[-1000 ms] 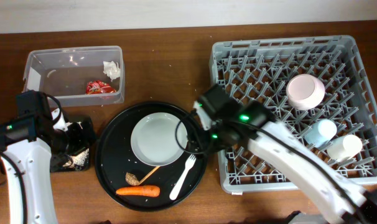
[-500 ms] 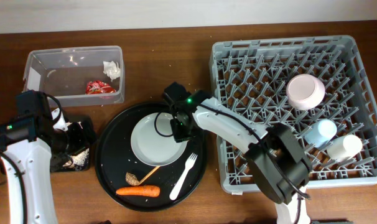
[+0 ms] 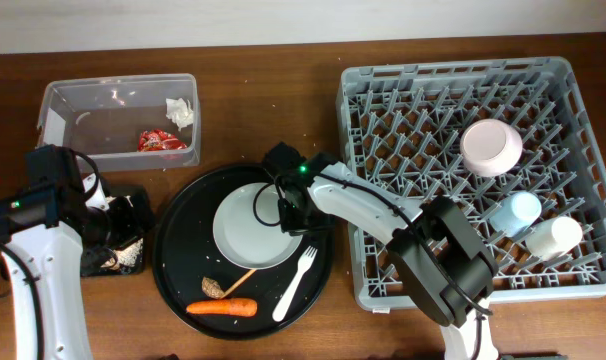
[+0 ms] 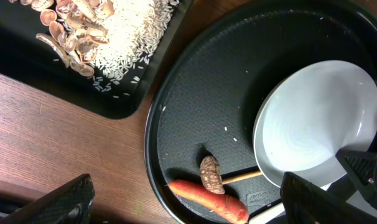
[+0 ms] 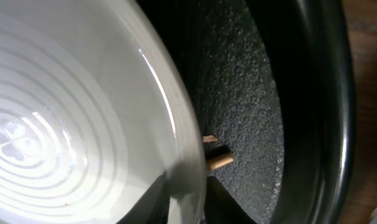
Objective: Sort waste into correct bins and load items into the dishwasher rack
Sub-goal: 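Grasp the white plate rim with the right gripper, then carry the white plate with the right gripper and stand it in the rack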
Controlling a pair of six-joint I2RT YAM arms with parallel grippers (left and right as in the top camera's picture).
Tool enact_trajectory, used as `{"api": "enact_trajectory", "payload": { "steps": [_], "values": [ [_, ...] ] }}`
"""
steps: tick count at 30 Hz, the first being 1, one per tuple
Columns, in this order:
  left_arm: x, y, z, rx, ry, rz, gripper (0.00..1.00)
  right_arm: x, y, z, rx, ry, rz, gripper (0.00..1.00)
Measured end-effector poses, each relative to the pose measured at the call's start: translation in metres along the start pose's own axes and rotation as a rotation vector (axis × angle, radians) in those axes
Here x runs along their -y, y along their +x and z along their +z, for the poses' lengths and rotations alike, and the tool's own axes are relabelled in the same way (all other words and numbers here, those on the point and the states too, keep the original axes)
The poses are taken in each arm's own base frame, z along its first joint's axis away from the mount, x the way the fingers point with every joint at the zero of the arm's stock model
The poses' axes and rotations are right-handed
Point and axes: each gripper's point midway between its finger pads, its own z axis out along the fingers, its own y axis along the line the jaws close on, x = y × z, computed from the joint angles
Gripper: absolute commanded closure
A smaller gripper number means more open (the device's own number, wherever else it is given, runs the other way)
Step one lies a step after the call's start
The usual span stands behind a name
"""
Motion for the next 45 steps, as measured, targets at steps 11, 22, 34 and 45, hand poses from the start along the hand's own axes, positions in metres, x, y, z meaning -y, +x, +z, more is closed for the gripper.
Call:
{"api": "enact_trajectory", "payload": {
  "steps": [11, 22, 34, 45],
  "values": [
    [0.0, 0.0, 0.0, 0.0, 0.0, 0.0, 0.05, 0.015, 0.0, -0.037, -0.034, 0.05, 0.033, 0.96],
    [0.0, 0.0, 0.0, 0.001, 0.0, 0.0, 0.05, 0.2, -0.023, -0.335, 0.746, 0.743, 0.282, 0.96],
    [0.0, -0.001, 0.0, 0.004, 0.001, 0.001, 0.05, 0.303, -0.05, -0.305, 0.576, 1.11, 0.43, 0.96],
    [0.0, -0.002, 0.0, 0.007, 0.002, 0.001, 0.05, 0.297, -0.085, -0.223, 0.44, 1.022, 0.382, 0.95]
  ]
}}
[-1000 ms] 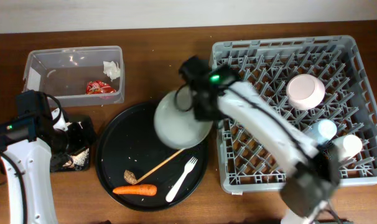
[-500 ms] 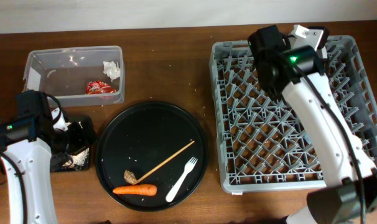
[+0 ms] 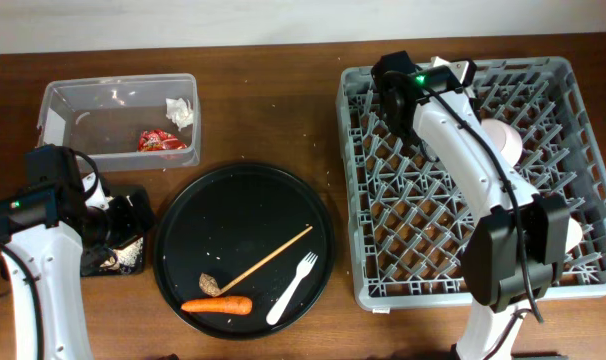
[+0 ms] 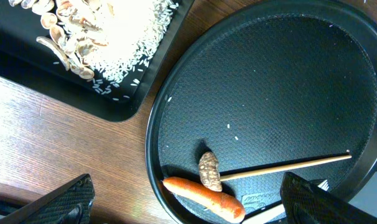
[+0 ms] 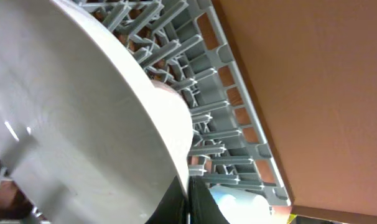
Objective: Sort waste into correct bins and load items into the dishwasher rack
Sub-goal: 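Carry the white plate with the right gripper and stand it in the rack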
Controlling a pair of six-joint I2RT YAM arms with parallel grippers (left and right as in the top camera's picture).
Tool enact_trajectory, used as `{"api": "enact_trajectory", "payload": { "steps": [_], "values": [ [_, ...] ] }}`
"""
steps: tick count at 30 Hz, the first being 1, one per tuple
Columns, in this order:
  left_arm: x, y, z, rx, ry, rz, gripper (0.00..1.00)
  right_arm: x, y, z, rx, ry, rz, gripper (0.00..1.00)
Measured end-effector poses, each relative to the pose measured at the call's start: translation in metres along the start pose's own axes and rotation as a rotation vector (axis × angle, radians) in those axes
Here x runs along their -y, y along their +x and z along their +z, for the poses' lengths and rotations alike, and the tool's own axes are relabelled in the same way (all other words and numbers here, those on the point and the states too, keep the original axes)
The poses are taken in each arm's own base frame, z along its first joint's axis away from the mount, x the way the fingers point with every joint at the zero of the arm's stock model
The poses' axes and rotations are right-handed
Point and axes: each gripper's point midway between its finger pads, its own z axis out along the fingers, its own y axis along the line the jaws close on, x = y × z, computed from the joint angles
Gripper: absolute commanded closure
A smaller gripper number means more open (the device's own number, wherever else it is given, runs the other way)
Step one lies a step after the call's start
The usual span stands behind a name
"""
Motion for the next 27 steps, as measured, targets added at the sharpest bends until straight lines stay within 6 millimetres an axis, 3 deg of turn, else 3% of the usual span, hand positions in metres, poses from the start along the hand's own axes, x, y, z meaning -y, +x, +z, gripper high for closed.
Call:
{"api": "enact_trajectory", "payload": {
  "steps": [3, 4, 5, 10, 12, 15, 18, 20, 22, 23, 25, 26, 27],
  "values": [
    [0.0, 0.0, 0.0, 0.0, 0.0, 0.0, 0.05, -0.006, 0.004, -0.001, -0.02, -0.035, -0.001, 0.94],
    [0.0, 0.0, 0.0, 0.0, 0.0, 0.0, 0.05, -0.009, 0.005, -0.003, -0.021, -0.046, -0.005, 0.86],
    [0.0, 0.0, 0.0, 0.0, 0.0, 0.0, 0.05, -0.014, 0.006, -0.008, -0.017, -0.06, -0.016, 0.76],
    [0.0, -0.001, 0.0, 0.003, 0.001, 0.0, 0.05, -0.052, 0.019, -0.052, 0.029, -0.159, -0.113, 0.69],
    [0.0, -0.001, 0.0, 0.004, 0.001, 0.0, 0.05, -0.053, 0.026, -0.058, 0.021, -0.158, -0.157, 0.66],
    [0.0, -0.001, 0.0, 0.003, 0.001, 0.0, 0.05, -0.048, 0.035, -0.058, -0.011, -0.152, -0.198, 0.64],
    [0.0, -0.001, 0.0, 0.003, 0.001, 0.0, 0.05, -0.035, 0.034, -0.071, -0.01, -0.211, -0.156, 0.55],
    [0.0, -0.001, 0.0, 0.003, 0.001, 0.001, 0.05, -0.005, 0.028, -0.099, 0.017, -0.33, -0.053, 0.39],
    [0.0, -0.001, 0.0, 0.004, 0.001, 0.001, 0.05, 0.019, 0.029, -0.125, 0.034, -0.459, 0.031, 0.32],
    [0.0, -0.001, 0.0, 0.003, 0.001, 0.001, 0.05, 0.034, 0.033, -0.147, 0.035, -0.593, 0.082, 0.31],
    [0.0, -0.001, 0.0, 0.003, 0.001, 0.001, 0.05, 0.036, 0.045, -0.176, -0.007, -0.797, 0.106, 0.25],
    [0.004, 0.0, 0.0, 0.002, 0.003, 0.015, 0.04, 0.037, 0.052, -0.191, -0.029, -0.897, 0.102, 0.11],
    [0.011, 0.002, 0.001, 0.002, 0.007, 0.044, 0.04, 0.036, 0.059, -0.202, -0.054, -0.966, 0.091, 0.07]
  ]
}}
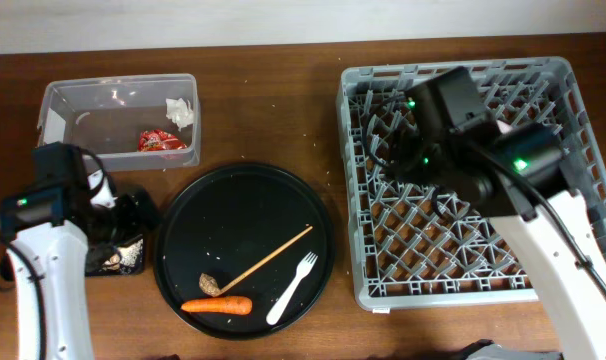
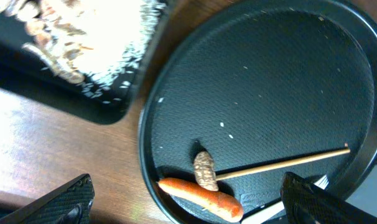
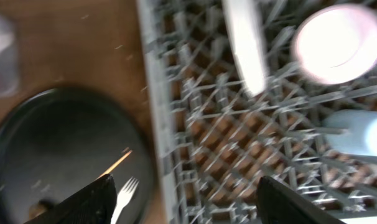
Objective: Sort waste into correct bins and load items into the dishwasher rack
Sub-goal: 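Carry the white plate with the right gripper and stand it in the rack, then move the right gripper down onto the white fork on the round tray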
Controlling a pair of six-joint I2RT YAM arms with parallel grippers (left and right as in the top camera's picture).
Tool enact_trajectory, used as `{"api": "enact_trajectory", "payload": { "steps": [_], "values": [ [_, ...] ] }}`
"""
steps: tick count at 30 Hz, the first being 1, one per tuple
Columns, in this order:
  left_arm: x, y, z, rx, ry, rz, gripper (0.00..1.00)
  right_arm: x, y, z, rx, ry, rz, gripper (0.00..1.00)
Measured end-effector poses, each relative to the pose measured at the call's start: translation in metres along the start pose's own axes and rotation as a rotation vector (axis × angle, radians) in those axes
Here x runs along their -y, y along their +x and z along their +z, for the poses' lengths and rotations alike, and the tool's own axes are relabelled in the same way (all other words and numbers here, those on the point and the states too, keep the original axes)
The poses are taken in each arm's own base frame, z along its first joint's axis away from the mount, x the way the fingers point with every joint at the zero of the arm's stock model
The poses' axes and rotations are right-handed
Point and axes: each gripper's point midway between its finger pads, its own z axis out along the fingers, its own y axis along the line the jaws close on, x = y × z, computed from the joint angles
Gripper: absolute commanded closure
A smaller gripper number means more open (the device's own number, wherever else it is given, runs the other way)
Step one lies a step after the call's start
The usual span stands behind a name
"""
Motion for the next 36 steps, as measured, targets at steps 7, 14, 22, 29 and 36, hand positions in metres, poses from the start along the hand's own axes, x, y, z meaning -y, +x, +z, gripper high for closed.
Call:
{"api": "enact_trajectory", "payload": {
  "steps": [7, 14, 22, 29, 36],
  "values": [
    [0.076, 0.026, 0.007, -0.008, 0.049, 0.332, 0.03, -0.012, 0.021, -0.005, -0.142, -0.166, 0.058, 0.05],
    [0.074, 0.027, 0.017, -0.024, -0.023, 0.357, 0.01, -0.059, 0.093, 0.031, -0.375, -0.276, -0.028, 0.13],
    [0.018, 0.004, 0.012, -0.012, -0.094, 0.106, 0.01, -0.133, 0.21, 0.117, -0.616, -0.182, -0.159, 0.21],
    [0.018, 0.004, 0.013, -0.013, -0.094, 0.105, 0.01, -0.138, 0.245, 0.184, -0.682, -0.018, -0.076, 0.3],
    [0.018, 0.004, 0.013, -0.013, -0.094, 0.105, 0.01, -0.126, 0.244, 0.209, -0.597, 0.054, 0.005, 0.42]
  ]
}}
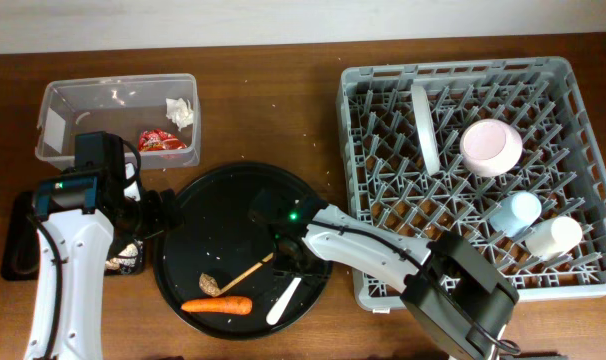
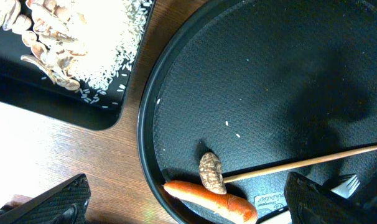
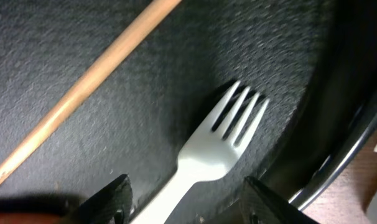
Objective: Sort waste into correct bins and load items into the dishwasher rack
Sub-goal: 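Move the right gripper down onto the white fork on the round tray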
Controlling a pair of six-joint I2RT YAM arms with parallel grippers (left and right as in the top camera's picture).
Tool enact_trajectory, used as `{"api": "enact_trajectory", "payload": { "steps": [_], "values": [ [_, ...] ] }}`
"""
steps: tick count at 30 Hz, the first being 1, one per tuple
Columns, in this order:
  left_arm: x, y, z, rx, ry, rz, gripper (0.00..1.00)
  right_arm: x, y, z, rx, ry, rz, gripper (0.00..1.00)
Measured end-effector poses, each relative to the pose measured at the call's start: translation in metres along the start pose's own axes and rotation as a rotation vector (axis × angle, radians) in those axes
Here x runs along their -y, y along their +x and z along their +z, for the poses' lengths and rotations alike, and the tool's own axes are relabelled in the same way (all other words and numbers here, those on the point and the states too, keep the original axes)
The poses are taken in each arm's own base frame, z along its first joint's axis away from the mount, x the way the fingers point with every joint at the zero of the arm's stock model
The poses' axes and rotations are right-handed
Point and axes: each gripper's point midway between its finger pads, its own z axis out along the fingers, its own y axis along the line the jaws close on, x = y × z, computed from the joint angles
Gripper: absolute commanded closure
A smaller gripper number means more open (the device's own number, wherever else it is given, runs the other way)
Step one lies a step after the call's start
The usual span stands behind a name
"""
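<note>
A white plastic fork (image 3: 219, 140) lies in the round black tray (image 1: 218, 205) next to a wooden stick (image 3: 83, 93). My right gripper (image 3: 191, 199) is open low over the fork, one finger on each side of its handle. In the overhead view the right gripper (image 1: 288, 255) covers the fork's head, and the fork's handle (image 1: 283, 298) shows. A carrot (image 1: 221, 306) and a brown scrap (image 1: 211, 284) lie at the tray's front. The white plate (image 1: 425, 128) stands on edge in the grey rack (image 1: 453, 70). My left gripper (image 2: 191, 208) hangs open above the carrot (image 2: 210, 198).
A clear bin (image 1: 118, 120) at the back left holds a red wrapper and white tissue. A small black tray (image 2: 70, 56) with rice and shells sits left of the round tray. The rack also holds a pink bowl (image 1: 491, 147) and two cups (image 1: 533, 225).
My right gripper was open high above the rack; now it is down in the round tray, straddling the fork. The left arm has shifted a little toward the round tray.
My right gripper was shut on the white plate in the round tray. Then it held the plate on edge over the back of the rack. Then the plate stood in the rack and the gripper was open above it. Now that gripper is at the fork.
</note>
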Motion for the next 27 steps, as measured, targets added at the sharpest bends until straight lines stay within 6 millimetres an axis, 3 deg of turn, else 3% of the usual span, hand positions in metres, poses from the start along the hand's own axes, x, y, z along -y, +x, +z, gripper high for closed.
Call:
{"api": "enact_trajectory", "payload": {
  "steps": [6, 27],
  "values": [
    [0.0, 0.0, 0.0, 0.0, 0.0, 0.0, 0.01, 0.007, -0.009, 0.007, 0.058, 0.025, 0.054, 0.49],
    [0.0, 0.0, 0.0, 0.0, 0.0, 0.0, 0.01, 0.015, -0.014, 0.016, 0.086, 0.06, 0.077, 0.53]
  ]
}}
